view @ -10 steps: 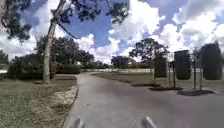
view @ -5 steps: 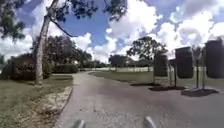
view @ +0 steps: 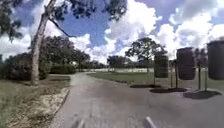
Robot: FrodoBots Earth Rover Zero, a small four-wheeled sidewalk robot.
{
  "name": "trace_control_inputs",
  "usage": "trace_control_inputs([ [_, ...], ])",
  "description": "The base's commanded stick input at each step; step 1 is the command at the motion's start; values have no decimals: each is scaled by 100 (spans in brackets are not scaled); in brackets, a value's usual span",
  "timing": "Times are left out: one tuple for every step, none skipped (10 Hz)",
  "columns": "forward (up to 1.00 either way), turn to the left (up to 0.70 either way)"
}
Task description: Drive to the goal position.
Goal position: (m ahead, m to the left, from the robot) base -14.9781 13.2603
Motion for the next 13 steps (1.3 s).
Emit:
trace_control_inputs([
  [70, 35],
  [70, 35],
  [70, 35],
  [70, 35],
  [70, 35],
  [70, 35],
  [70, 35],
  [70, 35],
  [70, 35],
  [70, 25],
  [70, 6],
  [70, 0],
  [70, 0],
])
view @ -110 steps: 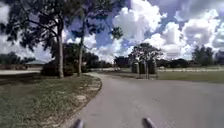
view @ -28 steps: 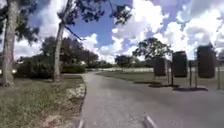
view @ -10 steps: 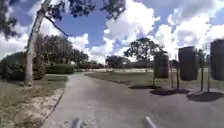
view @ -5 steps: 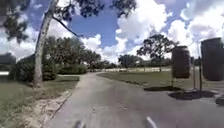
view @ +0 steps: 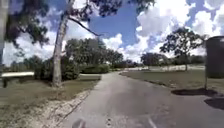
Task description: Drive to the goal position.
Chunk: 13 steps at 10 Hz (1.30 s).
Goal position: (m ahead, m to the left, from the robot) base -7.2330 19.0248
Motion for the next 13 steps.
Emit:
trace_control_inputs([
  [70, -3],
  [70, -27],
  [70, -32],
  [70, -35],
  [70, -35],
  [0, 0],
  [0, 0],
  [0, 0],
  [0, 0],
  [0, 0],
  [0, 0],
  [0, 0],
  [0, 0],
])
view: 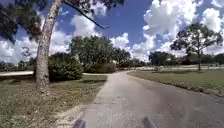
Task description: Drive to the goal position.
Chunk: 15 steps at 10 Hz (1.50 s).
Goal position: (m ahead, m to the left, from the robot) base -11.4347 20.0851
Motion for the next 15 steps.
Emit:
trace_control_inputs([
  [0, 0],
  [0, 15],
  [0, 65],
  [0, 70],
  [0, 70],
  [0, 70],
  [0, 70],
  [0, 70],
  [0, 70],
  [0, 70],
  [0, 70],
  [0, 70],
  [0, 70],
  [0, 70],
  [0, 70],
])
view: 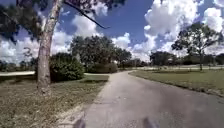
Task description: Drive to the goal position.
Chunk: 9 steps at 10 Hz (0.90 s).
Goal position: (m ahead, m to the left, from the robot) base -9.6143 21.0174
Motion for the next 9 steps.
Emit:
trace_control_inputs([
  [0, 70],
  [0, 70],
  [0, 70],
  [0, 70],
  [0, 70],
  [0, 70],
  [0, 70],
  [0, 70],
  [0, 70],
])
